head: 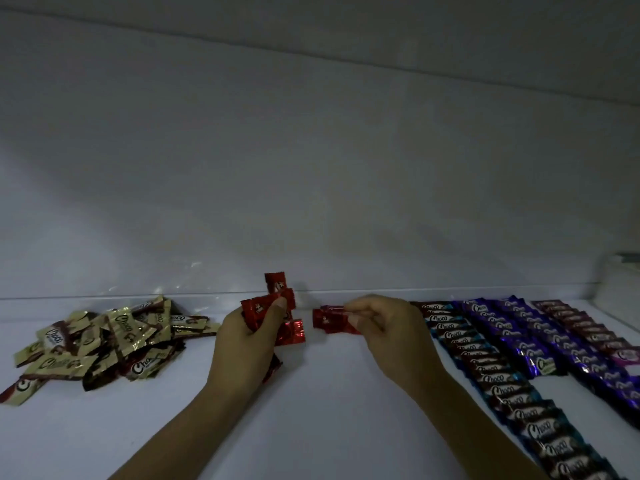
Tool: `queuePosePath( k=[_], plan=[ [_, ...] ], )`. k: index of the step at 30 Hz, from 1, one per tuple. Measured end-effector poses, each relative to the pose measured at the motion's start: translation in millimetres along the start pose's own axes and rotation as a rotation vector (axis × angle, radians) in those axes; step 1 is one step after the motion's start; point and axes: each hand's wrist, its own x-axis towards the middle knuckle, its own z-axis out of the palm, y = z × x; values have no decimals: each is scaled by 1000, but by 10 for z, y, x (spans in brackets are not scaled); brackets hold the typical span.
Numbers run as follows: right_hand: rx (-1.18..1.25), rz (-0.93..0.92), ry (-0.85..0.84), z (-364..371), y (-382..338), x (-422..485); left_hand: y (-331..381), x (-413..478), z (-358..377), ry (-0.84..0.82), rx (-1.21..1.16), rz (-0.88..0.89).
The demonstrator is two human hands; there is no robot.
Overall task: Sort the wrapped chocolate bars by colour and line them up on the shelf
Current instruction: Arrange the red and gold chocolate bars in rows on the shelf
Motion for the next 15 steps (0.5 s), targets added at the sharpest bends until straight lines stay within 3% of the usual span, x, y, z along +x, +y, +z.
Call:
queuePosePath(
  k=[3,6,11,15],
  plan=[
    [-403,-238,-114,-46,-12,-49,-14,-12,5,54,18,42],
    [-472,-219,-218,-73,-30,-60,-18,-9,13,48,37,75],
    [-463,-237,-149,-21,-24,-64,-46,5,22,19,48,98],
    [-475,-263,-337,139,-102,-127,-53,8,34,18,68,147]
  ],
)
